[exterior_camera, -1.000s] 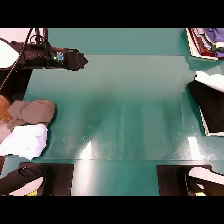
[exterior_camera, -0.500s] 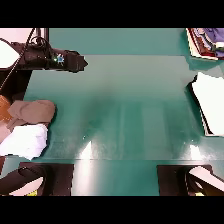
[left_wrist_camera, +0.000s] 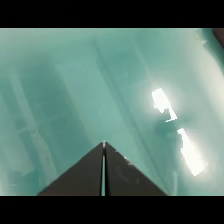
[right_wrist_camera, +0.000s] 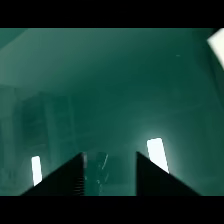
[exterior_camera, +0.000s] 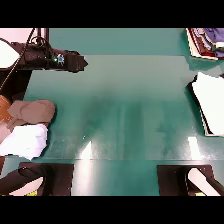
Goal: Fold the shirts.
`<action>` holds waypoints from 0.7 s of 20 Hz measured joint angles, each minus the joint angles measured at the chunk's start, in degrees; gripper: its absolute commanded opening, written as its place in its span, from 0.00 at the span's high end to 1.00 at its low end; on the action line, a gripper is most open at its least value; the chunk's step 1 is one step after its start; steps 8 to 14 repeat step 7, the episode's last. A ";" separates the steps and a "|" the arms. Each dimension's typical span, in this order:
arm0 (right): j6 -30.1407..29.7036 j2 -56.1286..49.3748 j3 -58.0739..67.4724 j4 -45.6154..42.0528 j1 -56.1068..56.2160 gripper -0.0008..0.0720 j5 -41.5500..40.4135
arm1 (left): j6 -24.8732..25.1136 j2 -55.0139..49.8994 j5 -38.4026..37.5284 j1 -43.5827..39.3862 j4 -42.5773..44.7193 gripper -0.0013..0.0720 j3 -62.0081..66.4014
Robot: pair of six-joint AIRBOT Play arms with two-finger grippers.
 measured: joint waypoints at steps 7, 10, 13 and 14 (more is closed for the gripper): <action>-1.68 0.79 -0.09 0.55 18.08 0.97 -3.10 | 0.00 0.00 2.27 0.00 -0.15 0.95 0.00; -1.68 0.79 -0.09 0.55 18.08 0.97 -3.10 | 0.00 0.00 2.27 0.00 -0.15 0.95 0.00; -1.68 0.79 -0.09 0.55 18.08 0.97 -3.10 | 0.00 0.00 2.27 0.00 -0.15 0.95 0.00; -1.68 0.79 -0.09 0.55 18.08 0.97 -3.10 | 0.00 0.00 2.27 0.00 -0.15 0.95 0.00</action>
